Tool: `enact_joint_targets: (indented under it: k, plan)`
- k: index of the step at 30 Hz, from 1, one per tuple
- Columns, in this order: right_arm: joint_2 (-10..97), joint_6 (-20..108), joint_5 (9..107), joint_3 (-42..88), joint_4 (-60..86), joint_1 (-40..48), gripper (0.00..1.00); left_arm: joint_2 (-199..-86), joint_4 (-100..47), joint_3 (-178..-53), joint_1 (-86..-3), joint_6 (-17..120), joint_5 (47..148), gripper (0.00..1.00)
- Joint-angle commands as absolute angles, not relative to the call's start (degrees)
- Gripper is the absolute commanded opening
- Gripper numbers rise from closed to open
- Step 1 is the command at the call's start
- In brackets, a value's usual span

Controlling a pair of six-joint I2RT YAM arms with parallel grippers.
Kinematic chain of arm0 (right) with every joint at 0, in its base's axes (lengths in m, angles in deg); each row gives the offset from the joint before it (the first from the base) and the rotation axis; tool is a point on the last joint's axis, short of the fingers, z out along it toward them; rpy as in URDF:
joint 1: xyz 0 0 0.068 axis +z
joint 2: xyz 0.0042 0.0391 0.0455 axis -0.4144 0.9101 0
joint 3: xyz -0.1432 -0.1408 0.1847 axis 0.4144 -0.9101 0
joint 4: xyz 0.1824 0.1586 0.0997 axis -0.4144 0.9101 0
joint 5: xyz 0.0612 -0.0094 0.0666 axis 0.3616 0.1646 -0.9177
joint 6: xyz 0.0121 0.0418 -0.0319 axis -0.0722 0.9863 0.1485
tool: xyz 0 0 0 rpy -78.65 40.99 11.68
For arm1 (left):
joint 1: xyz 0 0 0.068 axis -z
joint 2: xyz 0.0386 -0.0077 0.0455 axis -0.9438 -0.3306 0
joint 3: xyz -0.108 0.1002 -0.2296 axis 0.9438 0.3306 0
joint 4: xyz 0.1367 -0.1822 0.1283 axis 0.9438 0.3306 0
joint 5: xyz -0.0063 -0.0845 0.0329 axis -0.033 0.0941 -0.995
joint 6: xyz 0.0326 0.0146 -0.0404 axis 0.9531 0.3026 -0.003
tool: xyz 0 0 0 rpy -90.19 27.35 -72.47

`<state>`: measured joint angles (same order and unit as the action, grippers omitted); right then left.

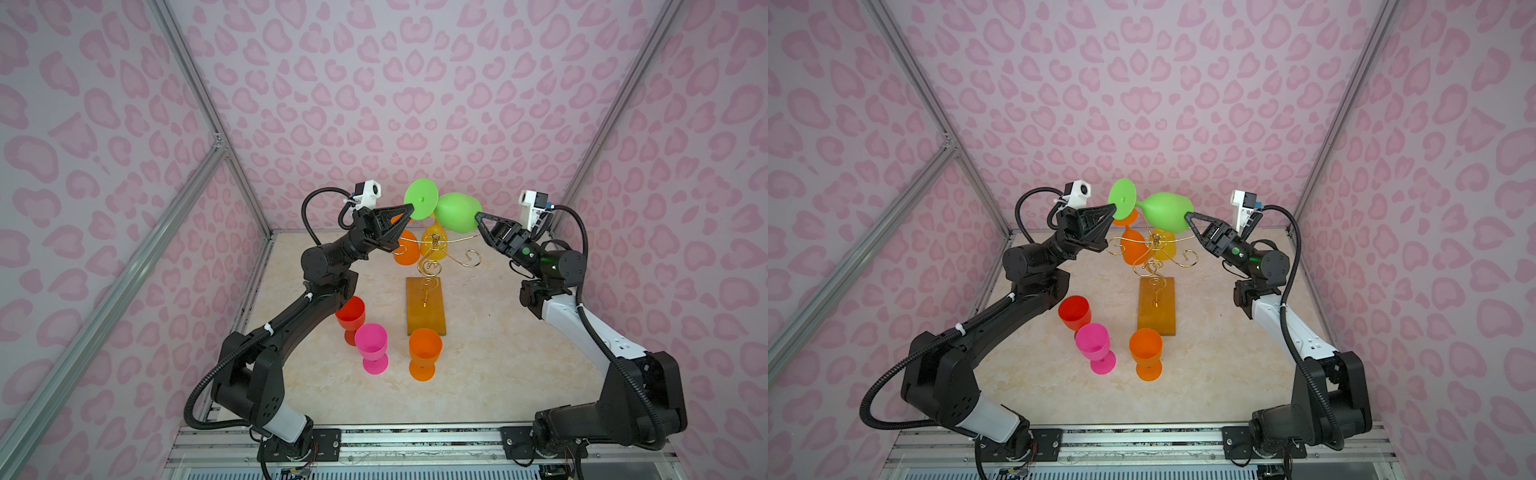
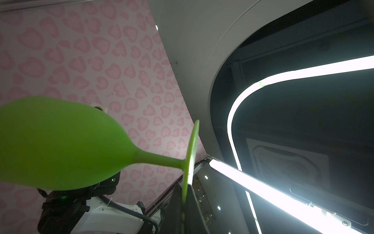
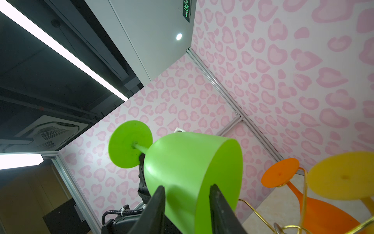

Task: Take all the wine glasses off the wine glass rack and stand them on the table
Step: 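Grasp the green glass bowl with the right gripper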

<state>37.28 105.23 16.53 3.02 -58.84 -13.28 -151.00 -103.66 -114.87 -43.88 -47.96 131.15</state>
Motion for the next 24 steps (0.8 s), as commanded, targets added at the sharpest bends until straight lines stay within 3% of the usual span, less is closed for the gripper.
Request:
enact_joint_targets:
  k: [1,15,24]
  plan:
    - [38.0,108.4,14.8,3.3,-65.9,-13.2,0.37,-152.5,-108.9,-116.2,-43.8,-50.7,129.9,0.03]
    - [39.9,113.1,13.4,3.4,-75.3,-12.7,0.27,-157.4,-113.4,-117.9,-43.1,-56.5,126.7,0.06]
    - [39.2,111.7,12.2,3.7,-75.4,-11.9,0.18,-158.9,-113.9,-118.8,-42.5,-57.9,126.2,0.14]
